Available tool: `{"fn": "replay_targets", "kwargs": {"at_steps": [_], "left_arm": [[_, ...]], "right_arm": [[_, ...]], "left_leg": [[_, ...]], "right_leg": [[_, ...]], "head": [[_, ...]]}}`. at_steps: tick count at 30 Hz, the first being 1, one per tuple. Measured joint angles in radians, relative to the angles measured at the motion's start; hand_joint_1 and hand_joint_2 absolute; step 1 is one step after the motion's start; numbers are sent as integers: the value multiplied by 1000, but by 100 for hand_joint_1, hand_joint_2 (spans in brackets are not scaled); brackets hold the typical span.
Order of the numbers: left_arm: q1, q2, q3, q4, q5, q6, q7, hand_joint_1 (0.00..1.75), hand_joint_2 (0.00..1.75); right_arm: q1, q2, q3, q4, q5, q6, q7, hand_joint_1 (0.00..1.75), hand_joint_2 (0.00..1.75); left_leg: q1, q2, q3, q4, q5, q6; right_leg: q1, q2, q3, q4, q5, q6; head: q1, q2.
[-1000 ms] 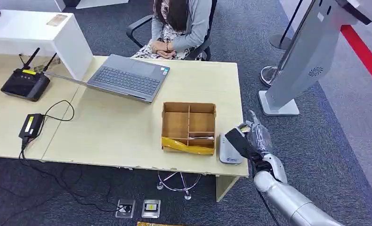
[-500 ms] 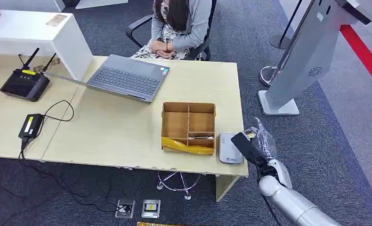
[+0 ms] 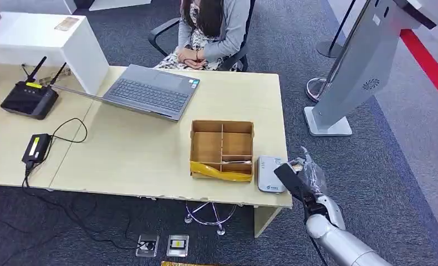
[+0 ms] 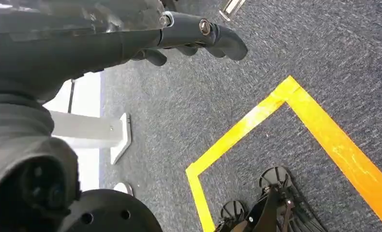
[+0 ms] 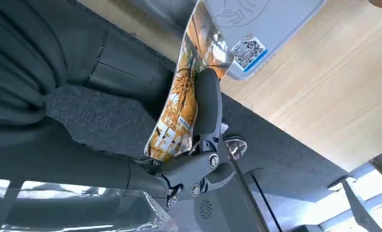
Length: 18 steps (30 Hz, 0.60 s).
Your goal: Pass the card to the sensor for recognition and then transmit it.
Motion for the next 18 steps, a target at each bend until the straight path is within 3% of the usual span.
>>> {"fn": "replay_targets", "kwargs": {"at_steps": [18], "left_arm": [[2,-8,24,-13,-10,-1,8,0,0]], "right_arm": [[-34,-4,-2,10,-15,-3,-47,175,175]], "left_leg": [[0,0,0,0,0,0]], "right_leg": [[0,0,1,0,0,0]], "head": [[0,0]]}}
